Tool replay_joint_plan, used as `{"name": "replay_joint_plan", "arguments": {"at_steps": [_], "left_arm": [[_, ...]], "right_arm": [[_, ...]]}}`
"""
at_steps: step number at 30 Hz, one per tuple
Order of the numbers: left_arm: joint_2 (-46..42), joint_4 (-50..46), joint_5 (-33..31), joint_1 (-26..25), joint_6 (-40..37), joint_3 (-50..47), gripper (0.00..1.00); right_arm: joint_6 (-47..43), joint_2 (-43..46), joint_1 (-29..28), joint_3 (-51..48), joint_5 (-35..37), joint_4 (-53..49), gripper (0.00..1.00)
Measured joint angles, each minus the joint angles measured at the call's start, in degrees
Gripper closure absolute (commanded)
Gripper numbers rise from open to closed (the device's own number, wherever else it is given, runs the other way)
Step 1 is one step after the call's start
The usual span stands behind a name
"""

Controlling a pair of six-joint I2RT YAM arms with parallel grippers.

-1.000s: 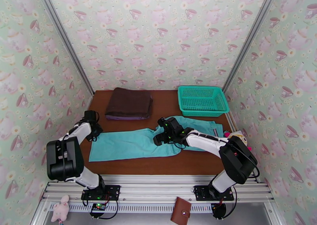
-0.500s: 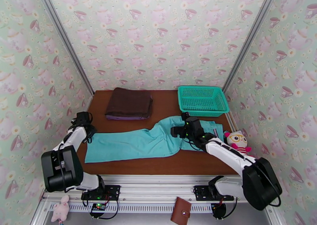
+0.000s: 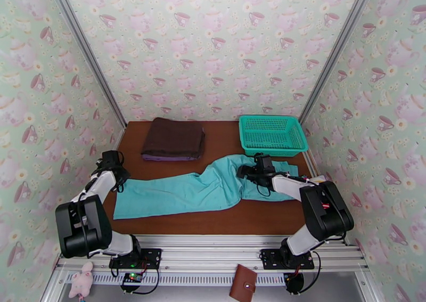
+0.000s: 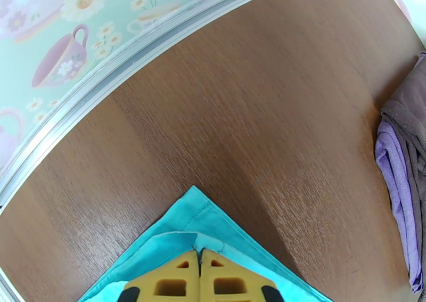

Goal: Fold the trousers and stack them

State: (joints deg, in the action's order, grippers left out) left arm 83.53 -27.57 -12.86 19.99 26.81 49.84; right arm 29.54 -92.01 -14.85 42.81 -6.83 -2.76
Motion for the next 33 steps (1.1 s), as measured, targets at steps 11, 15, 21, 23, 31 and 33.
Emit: {"name": "replay_joint_plan", "arguments": {"at_steps": [11, 15, 21, 23, 31, 33], "left_arm": [[1.2, 1.0, 0.0, 9.2, -1.2, 0.0, 1.0], [3.4, 1.7, -0.1, 10.2, -1.6, 0.0, 1.0], [3.4, 2.7, -2.5, 13.7, -2.9, 0.0, 1.0], [3.4, 3.2, -3.7, 14.0, -3.3, 0.1, 1.0], [5.9, 3.9, -5.8, 14.2, -4.6, 1.7, 0.46], [6.2, 3.7, -5.9, 14.2, -4.8, 1.9, 0.34]], "right_arm": [[4.4, 0.0, 0.7, 0.2, -1.0, 0.4, 0.01], [5.0, 0.0, 1.1, 0.2, -1.3, 0.5, 0.01], [5.8, 0.0, 1.1, 0.2, -1.4, 0.6, 0.01], [5.8, 0.0, 1.1, 0.2, -1.4, 0.6, 0.01], [5.8, 0.0, 1.1, 0.2, -1.4, 0.7, 0.01], [5.8, 0.0, 1.1, 0.2, -1.4, 0.7, 0.01]]}}
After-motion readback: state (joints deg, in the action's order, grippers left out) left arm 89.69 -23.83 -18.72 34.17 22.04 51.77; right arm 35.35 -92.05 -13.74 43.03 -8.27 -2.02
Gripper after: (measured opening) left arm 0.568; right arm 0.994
